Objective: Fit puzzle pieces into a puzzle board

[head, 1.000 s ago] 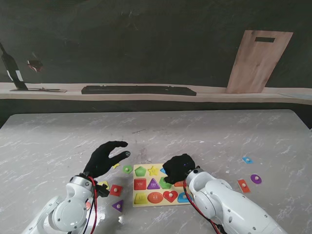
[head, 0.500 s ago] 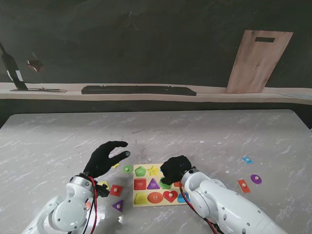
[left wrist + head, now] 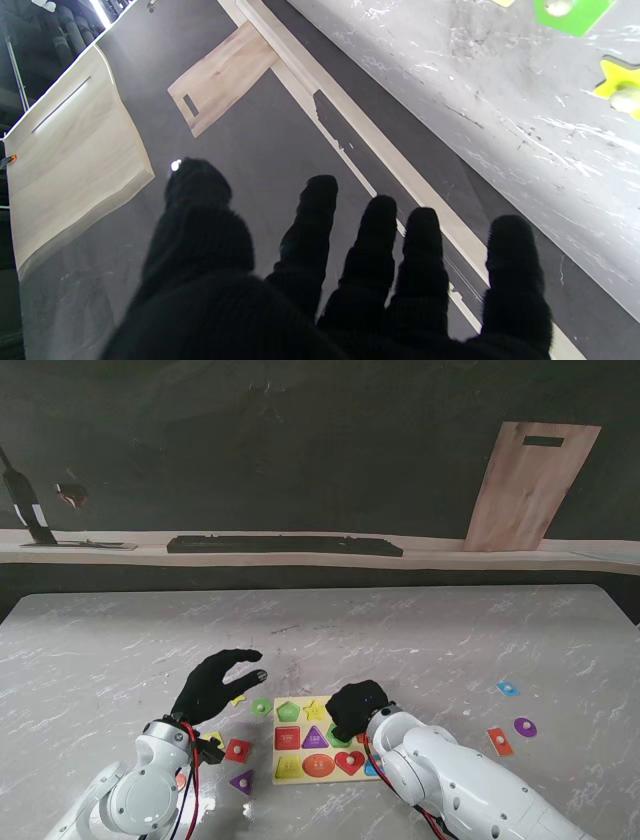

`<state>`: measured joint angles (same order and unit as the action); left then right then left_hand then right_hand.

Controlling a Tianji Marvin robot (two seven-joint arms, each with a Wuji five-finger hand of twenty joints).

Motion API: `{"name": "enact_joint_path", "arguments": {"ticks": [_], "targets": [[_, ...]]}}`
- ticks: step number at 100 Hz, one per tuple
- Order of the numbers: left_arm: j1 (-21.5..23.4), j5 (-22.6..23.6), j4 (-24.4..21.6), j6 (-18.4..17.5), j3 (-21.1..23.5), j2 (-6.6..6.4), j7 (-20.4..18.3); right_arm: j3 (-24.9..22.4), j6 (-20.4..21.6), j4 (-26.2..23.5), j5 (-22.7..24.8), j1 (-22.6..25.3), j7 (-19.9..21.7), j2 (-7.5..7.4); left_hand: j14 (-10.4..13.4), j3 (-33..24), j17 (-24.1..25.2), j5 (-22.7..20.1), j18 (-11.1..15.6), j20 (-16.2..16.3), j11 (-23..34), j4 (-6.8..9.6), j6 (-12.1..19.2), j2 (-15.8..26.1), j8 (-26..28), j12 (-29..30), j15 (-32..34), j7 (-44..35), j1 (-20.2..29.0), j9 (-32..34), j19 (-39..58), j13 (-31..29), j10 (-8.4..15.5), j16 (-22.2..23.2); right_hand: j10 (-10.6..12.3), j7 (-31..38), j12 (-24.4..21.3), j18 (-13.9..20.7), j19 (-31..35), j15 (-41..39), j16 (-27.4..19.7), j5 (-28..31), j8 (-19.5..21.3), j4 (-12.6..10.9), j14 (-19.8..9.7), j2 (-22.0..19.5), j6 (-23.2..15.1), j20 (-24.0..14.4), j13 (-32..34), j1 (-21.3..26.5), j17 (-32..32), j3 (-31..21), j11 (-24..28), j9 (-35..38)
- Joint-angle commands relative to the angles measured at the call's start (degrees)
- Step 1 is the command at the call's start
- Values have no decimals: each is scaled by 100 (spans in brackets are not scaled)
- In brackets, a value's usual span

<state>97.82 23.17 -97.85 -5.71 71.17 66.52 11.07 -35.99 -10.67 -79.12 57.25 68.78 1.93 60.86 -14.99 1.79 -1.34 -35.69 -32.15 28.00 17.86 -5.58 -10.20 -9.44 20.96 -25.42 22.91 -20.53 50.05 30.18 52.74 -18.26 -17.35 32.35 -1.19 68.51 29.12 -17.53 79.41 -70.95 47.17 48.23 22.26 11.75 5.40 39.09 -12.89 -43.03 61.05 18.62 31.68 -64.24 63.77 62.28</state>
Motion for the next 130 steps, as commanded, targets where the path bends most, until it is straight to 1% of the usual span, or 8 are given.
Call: {"name": "enact_joint_path", "arguments": {"ticks": [1, 23, 70, 88, 101, 107, 110, 130], "targets": [[20, -36, -30, 12, -1, 12, -10, 27, 114, 14, 100, 53, 27, -15, -45, 61, 19, -53, 973, -48, -64, 123, 49, 186, -24, 79, -43, 57, 112, -2, -39, -35, 28, 13, -73, 90, 64, -130, 237, -205, 49, 209, -130, -194, 48, 366, -605, -116, 209, 427, 70, -546, 71, 251], [18, -42, -29, 15, -3, 12, -14, -86, 268, -18, 244, 116, -39, -42, -56, 61, 21, -57, 969, -49, -61, 124, 52, 189, -27, 79, -43, 61, 116, 7, -41, -35, 22, 12, -51, 114, 54, -89, 239, -210, 54, 368, -118, -392, 13, 702, -701, -105, 281, 364, 146, -833, 61, 338], [7, -48, -19, 26, -8, 15, -8, 85, 189, 34, 163, 0, 128, -48, -58, 61, 19, -60, 964, -49, -64, 124, 52, 190, -27, 79, -40, 67, 117, 7, -34, -35, 24, 13, -57, 114, 45, -90, 237, -204, 65, 388, -140, -373, 44, 709, -617, -105, 278, 349, 149, -825, 62, 358], [14, -40, -23, 20, -4, 13, -9, 168, -210, 28, 175, -20, 191, -30, -54, 63, 15, -58, 976, -50, -61, 123, 53, 191, -26, 78, -40, 66, 111, 7, -32, -34, 30, 13, -178, 127, 32, -259, 309, -266, 44, 637, -285, 161, 219, 132, -383, -159, 452, 158, 219, 41, 53, 597], [22, -23, -29, 17, 0, 15, 10, 193, -448, 14, 81, -3, 252, -10, -45, 62, 18, -55, 976, -50, -63, 123, 58, 192, -25, 79, -42, 64, 112, 0, -33, -34, 32, 11, -288, -312, -7, -370, 361, -289, 8, 1015, 2, -175, 355, -848, 73, -185, 504, -439, 197, 670, 24, 681], [22, -20, -29, 18, 0, 14, 9, 183, -471, 3, 72, 10, 270, -11, -46, 61, 16, -53, 979, -50, -60, 123, 52, 191, -26, 78, -43, 64, 116, 3, -32, -34, 34, 10, -317, -579, -14, -376, 369, -283, 4, 1091, 406, -442, 371, -1098, 227, -186, 484, -776, 180, 873, 9, 657], [21, -21, -30, 19, -1, 14, 7, 176, -479, -10, 75, 19, 284, -14, -47, 63, 17, -56, 980, -50, -59, 122, 53, 188, -25, 78, -42, 62, 115, 2, -32, -37, 31, 10, -327, -818, -13, -377, 368, -277, 4, 1110, 988, -611, 368, -1157, 277, -184, 474, -872, 174, 930, 5, 644], [21, -19, -30, 24, -4, 13, 2, 73, -528, -140, 160, 121, 361, -36, -46, 62, 19, -58, 980, -52, -59, 123, 56, 191, -25, 80, -42, 58, 116, 0, -35, -31, 34, 10, -371, -924, -13, -388, 365, -264, 3, 1020, 1087, -513, 387, -1013, 397, -190, 413, -1380, 124, 1235, -5, 569]]}}
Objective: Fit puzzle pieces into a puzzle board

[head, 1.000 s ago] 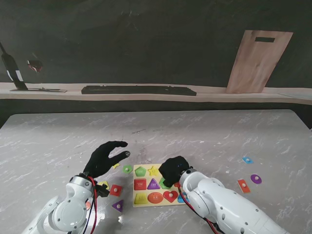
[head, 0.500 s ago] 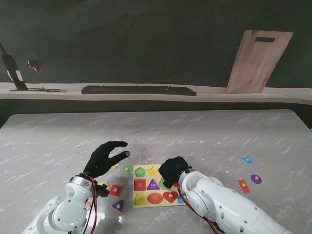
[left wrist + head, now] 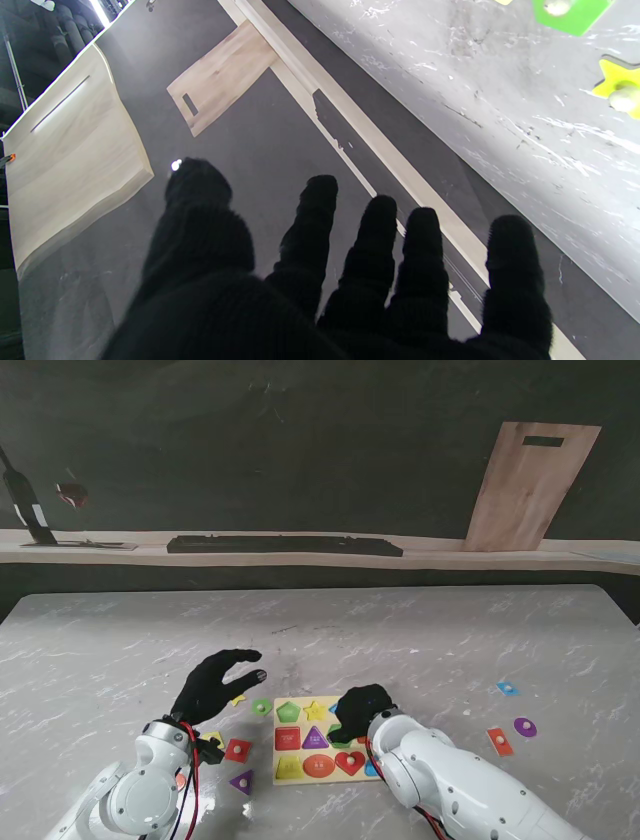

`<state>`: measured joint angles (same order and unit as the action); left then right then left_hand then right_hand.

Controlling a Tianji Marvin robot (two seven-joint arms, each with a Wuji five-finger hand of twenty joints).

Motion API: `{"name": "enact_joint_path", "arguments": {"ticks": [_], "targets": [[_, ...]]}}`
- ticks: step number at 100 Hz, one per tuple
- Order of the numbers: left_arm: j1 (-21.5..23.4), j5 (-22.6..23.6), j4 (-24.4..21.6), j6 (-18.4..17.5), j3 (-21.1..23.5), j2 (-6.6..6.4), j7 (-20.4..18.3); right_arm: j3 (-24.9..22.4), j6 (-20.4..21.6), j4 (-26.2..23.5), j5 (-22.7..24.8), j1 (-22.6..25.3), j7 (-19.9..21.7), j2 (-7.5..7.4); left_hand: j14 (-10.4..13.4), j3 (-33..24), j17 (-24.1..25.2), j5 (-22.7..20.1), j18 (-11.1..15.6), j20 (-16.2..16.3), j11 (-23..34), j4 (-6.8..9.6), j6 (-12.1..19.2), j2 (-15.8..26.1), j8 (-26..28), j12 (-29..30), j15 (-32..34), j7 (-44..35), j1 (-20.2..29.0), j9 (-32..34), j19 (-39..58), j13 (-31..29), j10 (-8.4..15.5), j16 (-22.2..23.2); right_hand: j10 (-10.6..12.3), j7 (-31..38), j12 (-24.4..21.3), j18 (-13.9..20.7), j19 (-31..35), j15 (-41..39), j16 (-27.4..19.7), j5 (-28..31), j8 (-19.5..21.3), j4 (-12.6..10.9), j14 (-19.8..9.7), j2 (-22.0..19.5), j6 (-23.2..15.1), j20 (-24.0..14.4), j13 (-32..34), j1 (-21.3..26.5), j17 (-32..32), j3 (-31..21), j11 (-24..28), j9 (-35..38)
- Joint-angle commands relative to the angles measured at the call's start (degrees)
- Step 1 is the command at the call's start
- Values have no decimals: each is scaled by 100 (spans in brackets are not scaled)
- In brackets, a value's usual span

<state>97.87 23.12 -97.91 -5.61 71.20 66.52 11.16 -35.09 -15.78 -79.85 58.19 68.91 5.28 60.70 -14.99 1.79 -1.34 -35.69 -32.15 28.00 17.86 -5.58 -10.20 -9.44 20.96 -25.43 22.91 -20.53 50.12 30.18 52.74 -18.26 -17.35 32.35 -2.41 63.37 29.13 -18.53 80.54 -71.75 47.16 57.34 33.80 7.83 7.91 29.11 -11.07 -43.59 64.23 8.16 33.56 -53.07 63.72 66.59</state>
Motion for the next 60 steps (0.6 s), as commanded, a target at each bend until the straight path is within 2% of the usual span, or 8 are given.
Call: {"name": "enact_joint_path", "arguments": {"ticks": [1, 22, 44, 52, 60], "targets": [[16, -14, -24, 14, -7, 13, -6, -26, -17, -74, 73, 116, 25, -20, -49, 61, 20, -55, 980, -52, -57, 123, 45, 192, -25, 79, -42, 59, 112, 4, -35, -33, 38, 10, -251, -411, -13, -289, 252, -182, 4, 107, -65, -112, 135, -20, 219, -134, 89, -349, -64, 138, 0, 136], [23, -13, -31, 29, -5, 15, 3, -221, -70, -207, 178, 256, -29, -17, -53, 60, 23, -55, 971, -54, -59, 124, 48, 190, -26, 80, -42, 58, 116, -4, -38, -26, 20, 9, -270, -490, -21, -273, 222, -144, -6, -32, -46, 53, 144, -124, 288, -138, -9, -758, -155, 491, -26, 23], [36, 4, -42, 24, 4, 15, 17, -560, -113, -421, 300, 488, -94, -13, -63, 60, 22, -67, 972, -53, -60, 124, 44, 191, -27, 81, -38, 59, 119, 0, -34, -29, 15, 11, -277, -589, -39, -240, 188, -89, -20, -195, -32, 168, 152, -225, 357, -153, -153, -1122, -276, 336, -67, -137], [40, 11, -44, 22, 7, 14, 19, -793, -86, -550, 377, 649, -191, -8, -58, 63, 22, -64, 965, -53, -58, 124, 43, 189, -28, 80, -34, 63, 116, 6, -33, -36, 17, 13, -282, -665, -57, -214, 153, -35, -36, -336, -53, 166, 144, -288, 373, -146, -245, -1081, -352, 353, -114, -248], [45, 16, -47, 21, 12, 14, 20, -1131, 20, -714, 531, 877, -343, -11, -62, 63, 22, -59, 963, -52, -61, 124, 47, 193, -30, 81, -35, 68, 113, 1, -32, -33, 18, 13, -219, -965, -118, -126, -2, 193, -103, -760, -191, 75, 103, -273, 357, -85, -487, -704, -530, 545, -246, -526]]}}
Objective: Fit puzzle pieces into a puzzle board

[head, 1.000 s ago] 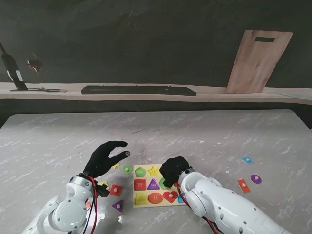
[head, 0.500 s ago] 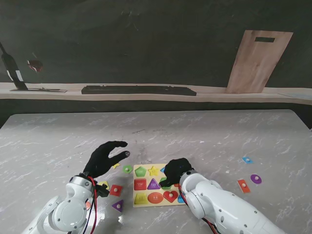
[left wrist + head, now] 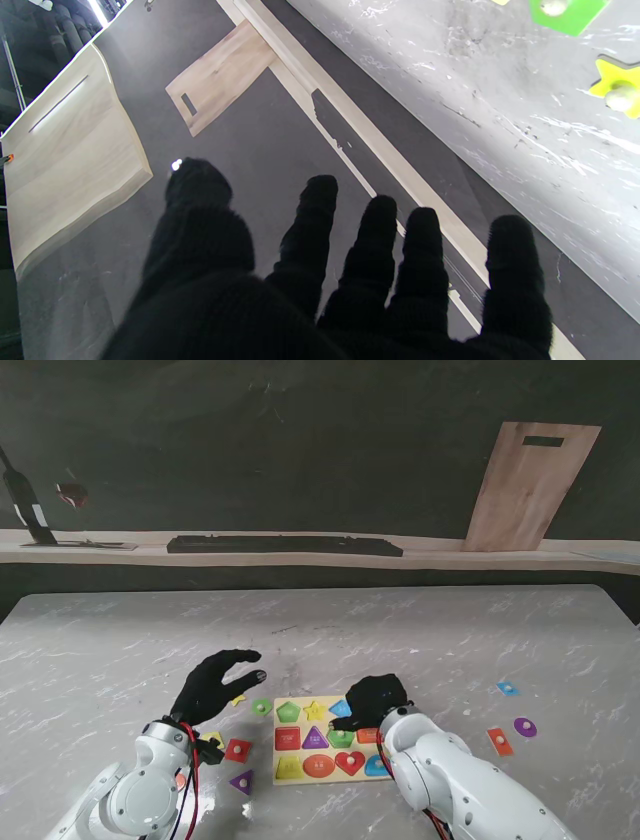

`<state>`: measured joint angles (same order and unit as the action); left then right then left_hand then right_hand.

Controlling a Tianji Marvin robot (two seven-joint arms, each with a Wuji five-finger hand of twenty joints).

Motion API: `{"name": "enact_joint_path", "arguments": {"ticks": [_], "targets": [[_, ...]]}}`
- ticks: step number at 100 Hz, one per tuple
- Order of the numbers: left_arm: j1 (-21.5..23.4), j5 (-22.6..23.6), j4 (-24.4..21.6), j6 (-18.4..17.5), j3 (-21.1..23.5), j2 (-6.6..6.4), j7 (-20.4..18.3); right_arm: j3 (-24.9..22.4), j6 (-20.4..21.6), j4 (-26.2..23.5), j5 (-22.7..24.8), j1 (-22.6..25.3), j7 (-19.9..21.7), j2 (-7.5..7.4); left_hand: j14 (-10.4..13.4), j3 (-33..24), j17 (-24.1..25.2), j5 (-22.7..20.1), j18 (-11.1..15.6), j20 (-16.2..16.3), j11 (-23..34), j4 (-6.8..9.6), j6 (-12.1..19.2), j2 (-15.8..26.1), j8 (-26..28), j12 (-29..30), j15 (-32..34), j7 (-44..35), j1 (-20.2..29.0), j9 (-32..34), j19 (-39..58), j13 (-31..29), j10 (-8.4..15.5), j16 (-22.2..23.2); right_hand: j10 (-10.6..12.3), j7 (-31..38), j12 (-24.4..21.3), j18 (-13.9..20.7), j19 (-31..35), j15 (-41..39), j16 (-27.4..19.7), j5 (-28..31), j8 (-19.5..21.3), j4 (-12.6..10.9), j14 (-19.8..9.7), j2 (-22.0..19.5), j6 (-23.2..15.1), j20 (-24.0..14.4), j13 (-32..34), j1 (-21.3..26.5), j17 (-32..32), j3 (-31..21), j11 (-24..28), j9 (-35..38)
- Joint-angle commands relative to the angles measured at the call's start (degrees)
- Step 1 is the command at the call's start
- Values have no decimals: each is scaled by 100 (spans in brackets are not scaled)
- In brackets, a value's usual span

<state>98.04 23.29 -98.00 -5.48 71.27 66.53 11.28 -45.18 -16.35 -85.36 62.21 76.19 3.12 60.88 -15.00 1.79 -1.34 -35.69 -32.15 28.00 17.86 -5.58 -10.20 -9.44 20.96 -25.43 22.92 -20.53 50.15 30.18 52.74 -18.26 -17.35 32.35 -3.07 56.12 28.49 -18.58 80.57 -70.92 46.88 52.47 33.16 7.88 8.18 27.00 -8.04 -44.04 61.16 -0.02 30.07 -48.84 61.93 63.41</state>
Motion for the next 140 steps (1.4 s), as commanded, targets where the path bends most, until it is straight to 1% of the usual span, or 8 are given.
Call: {"name": "enact_joint_path", "arguments": {"ticks": [1, 17, 34, 46, 50, 75, 106, 140], "targets": [[28, 0, -38, 9, 6, 13, 8, -170, 100, -184, 153, 179, -151, -29, -58, 62, 22, -60, 963, -52, -61, 124, 51, 190, -30, 81, -35, 68, 112, 3, -32, -32, 23, 13, -139, -267, -62, -99, -32, 156, -89, -338, -146, 50, 60, -47, 42, -25, -219, 170, -204, 142, -84, -251], [42, 9, -51, 18, 13, 14, 16, -1005, 554, -521, 455, 707, -470, -49, -50, 63, 18, -62, 966, -51, -61, 124, 56, 189, -27, 81, -32, 65, 110, 6, -27, -37, 27, 14, 11, -377, -215, 60, -404, 717, -290, -1123, -264, -169, -75, 206, -203, 185, -628, 765, -486, -16, -366, -822], [45, 25, -56, 25, 12, 14, 23, -1848, 717, -947, 667, 1268, -420, -67, -51, 63, 18, -65, 974, -52, -59, 123, 53, 191, -25, 80, -32, 59, 108, 11, -27, -42, 21, 13, 74, -295, -228, 128, -380, 800, -343, -1379, -358, -268, -166, 588, -163, 241, -648, 1248, -440, -882, -393, -996], [37, 19, -54, 40, -3, 11, 6, -2422, 774, -1204, 878, 1631, -65, -98, -46, 62, 21, -56, 968, -54, -61, 124, 59, 194, -26, 80, -36, 63, 110, 0, -30, -34, 37, 12, 68, -155, -218, 142, -365, 798, -349, -1319, -560, -49, -170, 683, -178, 249, -628, 1371, -414, -1036, -367, -961], [34, 15, -52, 44, -8, 10, -4, -2617, 807, -1276, 962, 1742, 114, -112, -50, 62, 20, -57, 968, -54, -60, 124, 58, 196, -26, 80, -34, 62, 109, 2, -30, -39, 35, 12, 71, 99, -219, 143, -356, 781, -342, -1255, -873, 77, -165, 672, -201, 249, -601, 1391, -397, -994, -354, -923], [-3, -6, -23, 91, -49, 11, -23, -3577, 982, -1548, 1315, 2196, 1391, -184, -50, 60, 19, -60, 976, -55, -57, 124, 52, 194, -25, 80, -38, 55, 115, 0, -30, -28, 31, 11, 70, 264, -205, 165, -294, 686, -293, -1156, -861, 149, -198, 833, -187, 219, -554, 1493, -305, -964, -307, -892], [-73, -44, 21, 130, -110, 8, -74, -4086, 860, -1544, 1331, 2262, 2456, -225, -56, 64, 25, -62, 974, -57, -58, 123, 46, 192, -27, 81, -34, 58, 113, -6, -32, -26, 32, 13, 64, 193, -198, 192, -276, 682, -268, -1199, -926, 152, -276, 1665, 32, 196, -559, 1881, -224, -1435, -296, -1000], [-101, -56, 37, 154, -128, 6, -98, -3989, 479, -1023, 1355, 1954, 2663, -254, -57, 62, 23, -61, 968, -54, -60, 124, 50, 194, -28, 81, -35, 65, 113, -3, -27, -28, 26, 13, 60, 310, -158, 172, -215, 541, -200, -1060, -927, 294, -302, 1803, 20, 156, -403, 1862, -89, -1486, -181, -857]]}}
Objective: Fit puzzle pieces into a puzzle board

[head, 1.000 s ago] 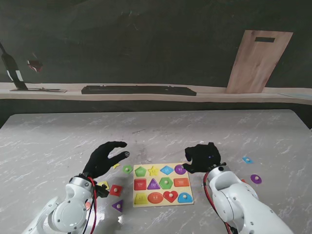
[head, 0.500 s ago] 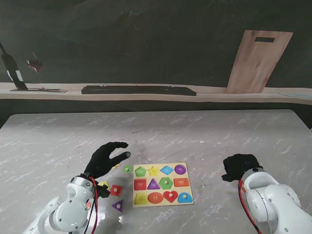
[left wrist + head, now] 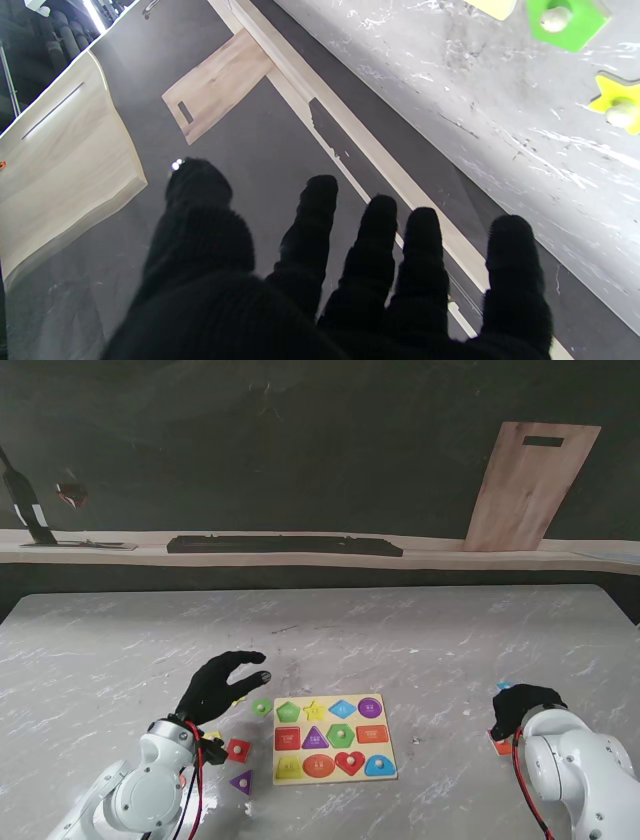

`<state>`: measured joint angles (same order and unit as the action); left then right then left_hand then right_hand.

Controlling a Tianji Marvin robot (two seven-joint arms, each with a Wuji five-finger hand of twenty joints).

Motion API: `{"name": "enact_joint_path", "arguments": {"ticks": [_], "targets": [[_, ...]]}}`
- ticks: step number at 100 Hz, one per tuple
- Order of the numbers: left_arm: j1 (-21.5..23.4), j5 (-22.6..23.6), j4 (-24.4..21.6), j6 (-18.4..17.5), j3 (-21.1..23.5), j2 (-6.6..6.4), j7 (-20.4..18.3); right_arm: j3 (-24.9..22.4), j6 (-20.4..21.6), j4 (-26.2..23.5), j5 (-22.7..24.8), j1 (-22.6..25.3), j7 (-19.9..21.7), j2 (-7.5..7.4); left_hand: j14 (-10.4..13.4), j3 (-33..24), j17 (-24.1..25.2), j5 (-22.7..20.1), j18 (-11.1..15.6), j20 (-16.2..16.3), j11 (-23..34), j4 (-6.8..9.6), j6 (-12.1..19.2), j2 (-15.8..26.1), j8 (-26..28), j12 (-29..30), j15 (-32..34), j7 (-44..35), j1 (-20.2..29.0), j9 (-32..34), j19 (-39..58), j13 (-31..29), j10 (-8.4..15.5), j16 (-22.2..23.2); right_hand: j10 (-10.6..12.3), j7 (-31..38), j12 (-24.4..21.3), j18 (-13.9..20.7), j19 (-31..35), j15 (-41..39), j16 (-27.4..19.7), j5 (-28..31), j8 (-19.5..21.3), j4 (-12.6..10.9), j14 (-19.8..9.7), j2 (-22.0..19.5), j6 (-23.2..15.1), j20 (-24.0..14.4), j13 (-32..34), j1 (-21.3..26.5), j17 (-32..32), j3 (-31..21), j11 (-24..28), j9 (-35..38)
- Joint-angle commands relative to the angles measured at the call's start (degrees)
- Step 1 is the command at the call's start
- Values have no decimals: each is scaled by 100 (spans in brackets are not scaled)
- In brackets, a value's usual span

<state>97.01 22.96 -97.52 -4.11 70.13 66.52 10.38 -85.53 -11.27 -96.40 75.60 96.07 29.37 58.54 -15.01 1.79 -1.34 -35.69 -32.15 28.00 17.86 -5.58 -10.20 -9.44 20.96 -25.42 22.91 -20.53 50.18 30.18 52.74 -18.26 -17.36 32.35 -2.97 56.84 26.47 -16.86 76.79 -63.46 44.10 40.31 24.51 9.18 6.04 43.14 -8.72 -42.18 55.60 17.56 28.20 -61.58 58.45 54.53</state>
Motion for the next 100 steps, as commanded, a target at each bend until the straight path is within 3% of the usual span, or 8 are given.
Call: {"name": "enact_joint_path", "arguments": {"ticks": [1, 28, 100], "targets": [[1, -22, -11, 17, -14, 7, -7, 56, -42, 97, 14, -46, 39, -21, -51, 62, 23, -58, 968, -54, -61, 125, 50, 196, -28, 80, -37, 66, 109, -5, -26, -23, 26, 13, 47, 240, 44, -5, 174, -216, 82, 160, -60, 170, -84, 188, 75, -37, 161, 92, 107, -213, 172, 36], [-6, -21, -12, 32, -19, 6, -13, 271, -276, 377, -79, -275, 146, -44, -47, 61, 25, -66, 975, -55, -58, 124, 44, 187, -25, 79, -34, 62, 116, -3, -28, -27, 32, 13, -20, 307, 54, -134, 340, -374, 123, 513, -28, 251, 1, -50, 77, -129, 408, -109, 278, -12, 230, 331], [-10, -25, -6, 43, -31, 3, -33, 464, -552, 669, -163, -426, 174, -61, -52, 62, 28, -59, 978, -56, -55, 124, 45, 194, -24, 80, -35, 54, 116, -12, -30, -25, 31, 12, -4, 703, 53, -202, 449, -480, 120, 684, -384, 474, 44, -146, -200, -173, 637, 178, 440, 3, 243, 633]]}}
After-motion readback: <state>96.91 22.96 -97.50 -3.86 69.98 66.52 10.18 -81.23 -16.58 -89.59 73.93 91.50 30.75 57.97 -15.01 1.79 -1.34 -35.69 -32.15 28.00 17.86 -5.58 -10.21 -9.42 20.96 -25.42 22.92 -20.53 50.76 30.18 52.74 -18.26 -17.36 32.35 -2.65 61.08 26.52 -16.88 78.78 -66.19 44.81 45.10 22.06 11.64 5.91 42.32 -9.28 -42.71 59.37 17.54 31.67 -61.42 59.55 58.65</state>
